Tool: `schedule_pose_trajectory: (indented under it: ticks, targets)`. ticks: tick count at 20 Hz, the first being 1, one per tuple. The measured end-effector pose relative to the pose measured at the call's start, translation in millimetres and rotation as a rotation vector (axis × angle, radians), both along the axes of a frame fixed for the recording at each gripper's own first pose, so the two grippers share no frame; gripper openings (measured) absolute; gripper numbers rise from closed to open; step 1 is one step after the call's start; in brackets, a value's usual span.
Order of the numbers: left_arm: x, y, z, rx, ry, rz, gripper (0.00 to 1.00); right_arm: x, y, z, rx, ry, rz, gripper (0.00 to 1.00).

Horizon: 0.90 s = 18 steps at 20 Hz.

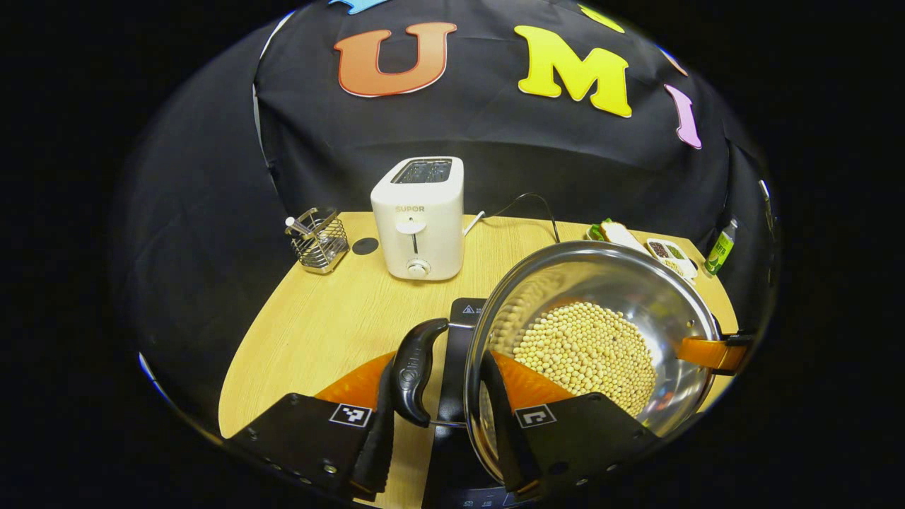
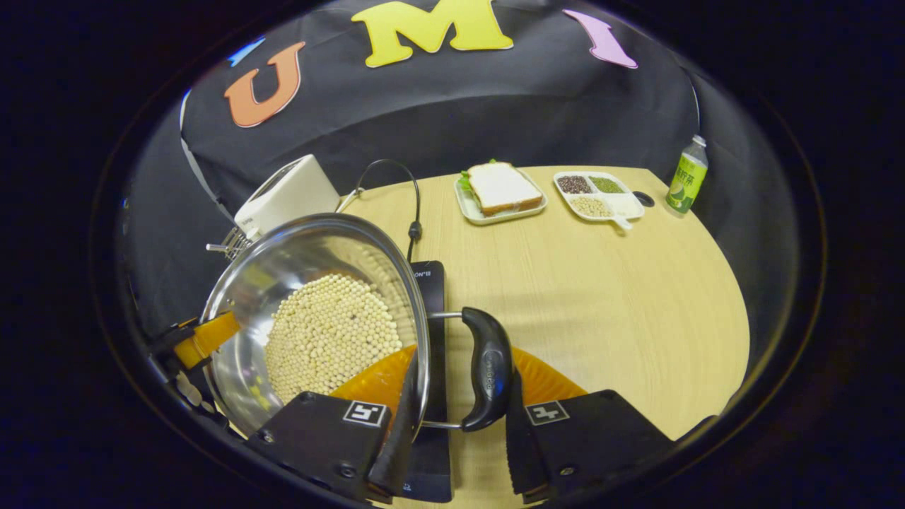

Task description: First push the handle of the pot to place it horizontally, then grasp the pot with both hands and set it on the induction cooktop.

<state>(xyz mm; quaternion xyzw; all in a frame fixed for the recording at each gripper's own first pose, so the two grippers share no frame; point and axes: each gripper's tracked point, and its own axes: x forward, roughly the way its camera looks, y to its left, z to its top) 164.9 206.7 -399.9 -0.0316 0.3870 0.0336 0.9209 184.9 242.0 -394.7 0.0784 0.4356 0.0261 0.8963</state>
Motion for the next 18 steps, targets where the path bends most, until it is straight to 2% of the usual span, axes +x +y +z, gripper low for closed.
schedule_pose_trajectory:
  ticks: [7, 8, 9, 12, 13, 14, 16, 17, 18]
  targets:
    - [-3.5, -2.8, -18.5, -0.021, 0.024, -0.006, 0.59, -1.7, 0.8, -8.6, -0.016, 0.03, -0.009, 0.55]
    - [-2.1, -0.8, -22.8, -0.022, 0.034, -0.007, 0.54, 0.4, 0.1, -11.5, -0.025, 0.016, -0.01, 0.55]
    - [-3.5, -0.7, -22.5, -0.028, 0.034, -0.005, 0.59, -0.3, -0.4, -12.2, -0.024, 0.016, -0.014, 0.55]
    - [-3.2, -0.3, -23.7, -0.017, 0.017, -0.031, 0.59, -1.7, -2.5, -11.7, -0.023, 0.013, -0.021, 0.58]
    - [-4.1, -0.8, -24.1, -0.018, 0.021, -0.03, 0.71, -1.8, -3.3, -12.1, -0.024, 0.015, -0.019, 0.58]
    - [-2.1, -0.4, -23.8, -0.018, 0.014, -0.039, 0.62, -2.4, -1.2, -13.6, -0.016, 0.017, -0.02, 0.59]
    - [-5.6, 0.9, -23.2, -0.031, -0.004, -0.051, 0.66, -3.2, -2.9, -10.7, -0.02, 0.004, -0.017, 0.61]
    - [-5.1, 9.4, -21.9, -0.014, -0.031, -0.025, 0.68, -3.1, -6.9, -9.5, -0.052, -0.013, -0.006, 0.63]
    - [-9.3, 18.6, -14.5, 0.008, -0.048, -0.004, 0.65, -2.5, -10.1, -4.9, -0.084, -0.053, 0.003, 0.7]
